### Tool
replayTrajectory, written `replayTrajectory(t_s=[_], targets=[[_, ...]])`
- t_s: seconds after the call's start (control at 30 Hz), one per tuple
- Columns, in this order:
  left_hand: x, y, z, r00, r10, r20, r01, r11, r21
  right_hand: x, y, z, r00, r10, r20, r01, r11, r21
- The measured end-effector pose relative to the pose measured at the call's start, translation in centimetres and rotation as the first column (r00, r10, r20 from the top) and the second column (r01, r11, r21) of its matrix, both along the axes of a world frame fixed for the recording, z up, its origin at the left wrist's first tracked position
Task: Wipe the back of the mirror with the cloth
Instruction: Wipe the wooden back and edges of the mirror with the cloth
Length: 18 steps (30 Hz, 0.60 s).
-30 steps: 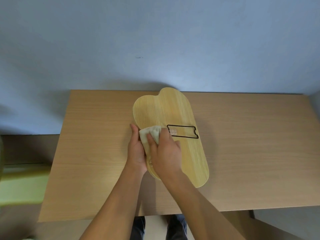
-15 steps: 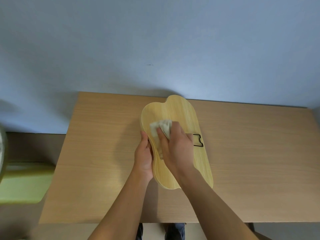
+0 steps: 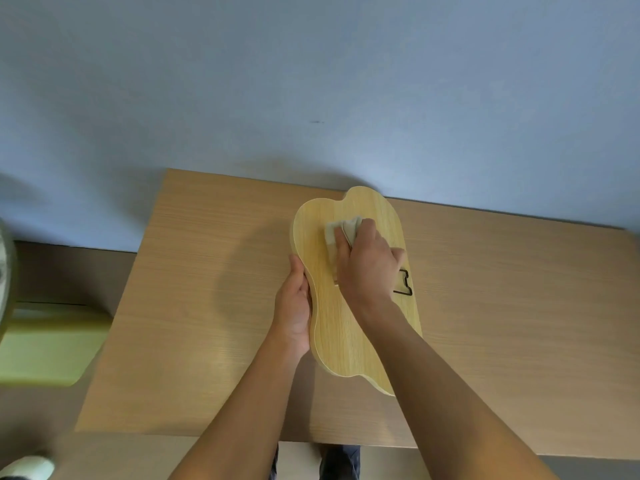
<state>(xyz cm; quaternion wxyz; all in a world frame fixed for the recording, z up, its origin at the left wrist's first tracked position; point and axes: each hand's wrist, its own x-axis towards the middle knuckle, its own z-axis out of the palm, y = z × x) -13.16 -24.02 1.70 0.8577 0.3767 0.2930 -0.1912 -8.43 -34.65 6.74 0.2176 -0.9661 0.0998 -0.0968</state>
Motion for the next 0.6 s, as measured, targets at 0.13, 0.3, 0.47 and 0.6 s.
replayTrajectory(t_s=[0.13,0.3,0.47,0.6], targets=[[0.1,0.0,-0.2,1.000,0.012,-0.008,-0.012,1.000,-0.024,1.4,2.8,1.3,0.996,0.072,0.058,-0.076,0.994,0.077],[0.1,0.1,-0.2,0.999,0.045,-0.006,-0.045,0.999,-0.024,2.2,3.9,0.2,0.996,0.086,-0.021,-0.086,0.996,0.000],[0.1,0.1,-0.1,1.000,0.020,-0.017,-0.020,0.999,-0.034,3.5,1.2,-1.4,0.999,0.007,-0.053,-0.012,0.997,-0.081],[0.2,0.1,-0.1,1.000,-0.001,-0.024,0.000,0.999,-0.050,5.3,-1.3,-1.7,0.975,-0.139,-0.171,0.129,0.989,-0.066]])
